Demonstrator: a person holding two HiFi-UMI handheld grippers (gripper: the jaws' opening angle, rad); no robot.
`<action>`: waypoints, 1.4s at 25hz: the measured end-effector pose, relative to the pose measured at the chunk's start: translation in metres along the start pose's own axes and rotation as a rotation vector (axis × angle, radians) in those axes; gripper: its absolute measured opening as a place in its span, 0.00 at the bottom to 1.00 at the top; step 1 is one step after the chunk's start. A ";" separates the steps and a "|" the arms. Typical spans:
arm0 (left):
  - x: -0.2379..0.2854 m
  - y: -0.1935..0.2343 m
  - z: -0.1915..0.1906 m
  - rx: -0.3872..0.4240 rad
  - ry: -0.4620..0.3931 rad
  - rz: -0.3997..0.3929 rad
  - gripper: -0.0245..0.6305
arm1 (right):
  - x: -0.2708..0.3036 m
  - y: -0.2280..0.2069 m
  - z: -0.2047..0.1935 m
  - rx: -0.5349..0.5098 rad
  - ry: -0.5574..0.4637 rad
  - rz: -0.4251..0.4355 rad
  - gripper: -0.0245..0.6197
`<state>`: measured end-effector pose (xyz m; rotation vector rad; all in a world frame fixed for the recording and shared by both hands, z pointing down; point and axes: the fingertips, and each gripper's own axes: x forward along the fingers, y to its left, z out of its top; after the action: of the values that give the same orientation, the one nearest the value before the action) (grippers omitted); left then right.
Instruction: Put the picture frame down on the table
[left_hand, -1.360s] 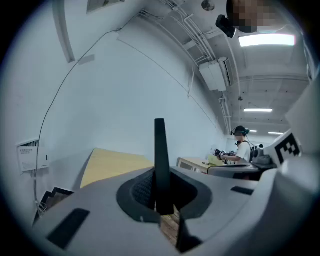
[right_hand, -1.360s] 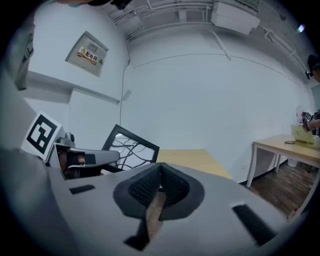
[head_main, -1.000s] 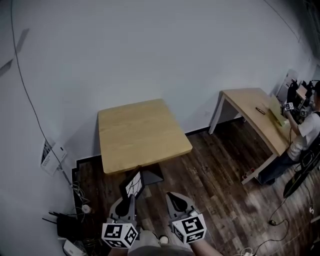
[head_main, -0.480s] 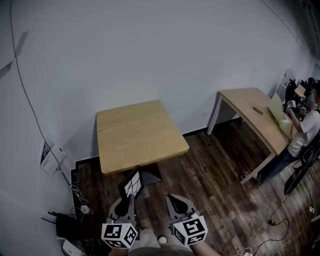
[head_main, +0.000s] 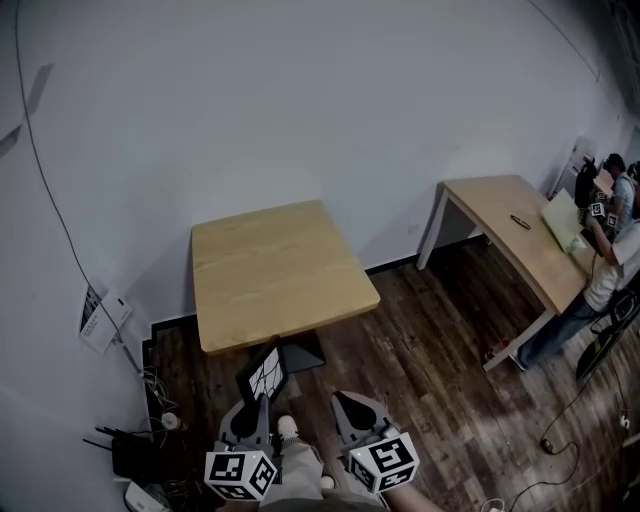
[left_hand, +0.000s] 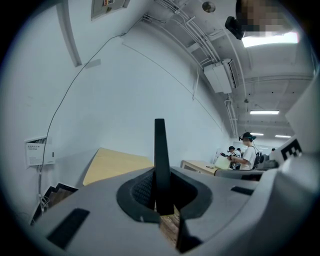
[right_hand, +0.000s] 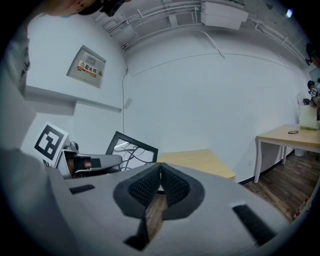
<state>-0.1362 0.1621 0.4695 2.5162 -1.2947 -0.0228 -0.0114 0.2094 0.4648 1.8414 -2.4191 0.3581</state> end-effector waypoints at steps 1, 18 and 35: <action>0.005 0.001 0.000 -0.002 0.003 0.000 0.08 | 0.003 -0.003 0.001 -0.002 0.005 -0.001 0.04; 0.131 0.043 0.026 -0.022 0.012 -0.019 0.08 | 0.111 -0.069 0.036 -0.040 0.009 0.006 0.04; 0.245 0.108 0.065 -0.045 0.025 -0.047 0.08 | 0.238 -0.113 0.075 -0.066 0.020 -0.042 0.04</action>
<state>-0.0863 -0.1089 0.4690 2.5010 -1.2118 -0.0308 0.0372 -0.0597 0.4562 1.8497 -2.3455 0.2881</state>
